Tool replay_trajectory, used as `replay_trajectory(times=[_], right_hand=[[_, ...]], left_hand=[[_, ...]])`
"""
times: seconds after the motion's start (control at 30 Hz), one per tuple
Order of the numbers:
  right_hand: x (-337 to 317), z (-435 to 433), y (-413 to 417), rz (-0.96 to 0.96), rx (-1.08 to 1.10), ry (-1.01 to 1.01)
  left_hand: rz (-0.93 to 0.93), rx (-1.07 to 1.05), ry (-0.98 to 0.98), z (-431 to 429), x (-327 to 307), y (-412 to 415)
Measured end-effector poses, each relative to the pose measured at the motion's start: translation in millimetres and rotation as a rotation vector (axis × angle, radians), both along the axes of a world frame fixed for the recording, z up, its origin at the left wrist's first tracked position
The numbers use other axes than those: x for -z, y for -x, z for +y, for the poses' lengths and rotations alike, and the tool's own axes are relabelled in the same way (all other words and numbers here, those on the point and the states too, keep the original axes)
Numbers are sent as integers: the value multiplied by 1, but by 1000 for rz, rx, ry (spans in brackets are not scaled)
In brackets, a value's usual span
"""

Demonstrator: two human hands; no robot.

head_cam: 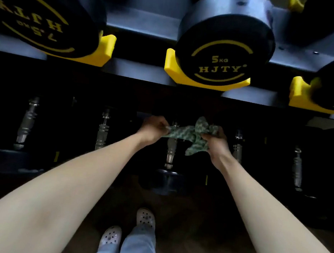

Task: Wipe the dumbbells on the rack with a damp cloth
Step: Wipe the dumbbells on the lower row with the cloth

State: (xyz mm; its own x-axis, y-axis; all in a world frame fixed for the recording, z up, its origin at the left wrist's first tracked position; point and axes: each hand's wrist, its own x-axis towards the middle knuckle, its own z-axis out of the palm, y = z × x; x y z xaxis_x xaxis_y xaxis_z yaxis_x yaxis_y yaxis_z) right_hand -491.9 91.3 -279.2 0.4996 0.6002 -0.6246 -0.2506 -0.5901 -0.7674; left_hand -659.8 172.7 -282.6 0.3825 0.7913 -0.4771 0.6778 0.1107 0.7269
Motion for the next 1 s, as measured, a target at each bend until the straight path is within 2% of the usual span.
replay_trajectory(times=[0.07,0.17,0.23,0.4,0.53,0.6,0.73,0.83,1.0], right_hand=[[13,8,-3,-183,-48,30],[30,14,-3,-608,-143,156],[40,15,3,-715,-147,147],[63,19,17,-694,-153,269],[77,28,22,-679,-232,342],[84,31,20,-692,-266,394],[105,26,24,-699,-562,413],[115,21,24,-659,-687,390],[111,9,17,-588,-961,465]], left_hand=[[30,-104,-76,6,12,-10],[112,-192,-149,15,28,-18],[148,-233,-203,19,37,-22],[267,-258,-246,21,63,-18],[328,-383,-106,24,85,-16],[335,-362,-11,24,94,-18],[306,-126,19,17,103,-21],[302,37,25,5,106,-21],[343,268,78,-8,98,-11]])
